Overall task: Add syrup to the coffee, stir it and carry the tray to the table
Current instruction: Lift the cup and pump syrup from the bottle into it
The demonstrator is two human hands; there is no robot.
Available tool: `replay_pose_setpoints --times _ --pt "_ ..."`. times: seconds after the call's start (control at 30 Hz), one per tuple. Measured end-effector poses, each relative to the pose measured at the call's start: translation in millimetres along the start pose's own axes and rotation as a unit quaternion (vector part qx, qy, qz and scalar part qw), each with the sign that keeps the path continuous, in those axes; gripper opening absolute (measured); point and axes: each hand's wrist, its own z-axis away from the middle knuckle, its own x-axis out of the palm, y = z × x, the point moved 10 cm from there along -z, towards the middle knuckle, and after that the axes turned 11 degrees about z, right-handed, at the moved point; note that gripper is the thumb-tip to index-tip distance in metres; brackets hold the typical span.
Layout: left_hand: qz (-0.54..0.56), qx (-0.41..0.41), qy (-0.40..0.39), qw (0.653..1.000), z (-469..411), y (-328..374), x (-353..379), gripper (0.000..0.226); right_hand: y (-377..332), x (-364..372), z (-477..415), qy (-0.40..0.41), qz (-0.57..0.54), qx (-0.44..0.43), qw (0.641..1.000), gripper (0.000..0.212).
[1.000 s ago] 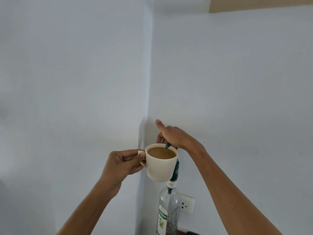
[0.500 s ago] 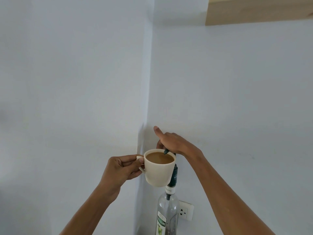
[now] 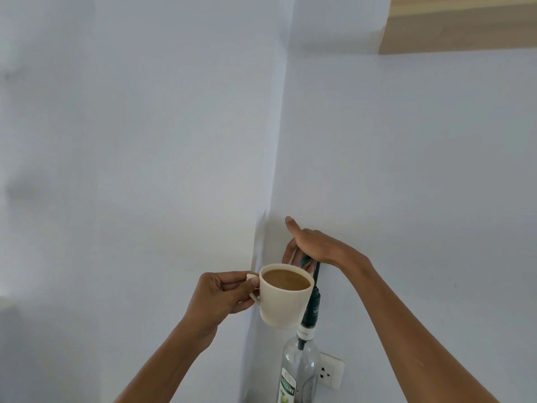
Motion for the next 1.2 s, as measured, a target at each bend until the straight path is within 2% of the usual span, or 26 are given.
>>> replay_pose_setpoints --times 0.23,0.57,0.77,0.97,1.2 --pt "-0.002 -0.003 0.004 1.000 -2 1 4 0.018 -1 1 -2 0.021 0.010 -0.002 1.000 0.108" --pt "-0.005 -0.007 -0.009 1.000 -8 -6 6 0.020 2 -1 -5 0.051 0.014 -0.004 0.999 0.102" --pt "0.001 -0.009 -0.016 1.000 -10 -8 7 0.035 4 2 -2 0.056 0.022 0.000 0.998 0.104" --pt "0.010 -0.006 -0.025 1.000 -12 -8 9 0.038 4 0 -2 0.068 0.027 0.001 0.997 0.099" --pt "0.019 -0.003 -0.024 1.000 -12 -6 8 0.036 5 0 -1 0.068 0.039 0.007 0.997 0.096"
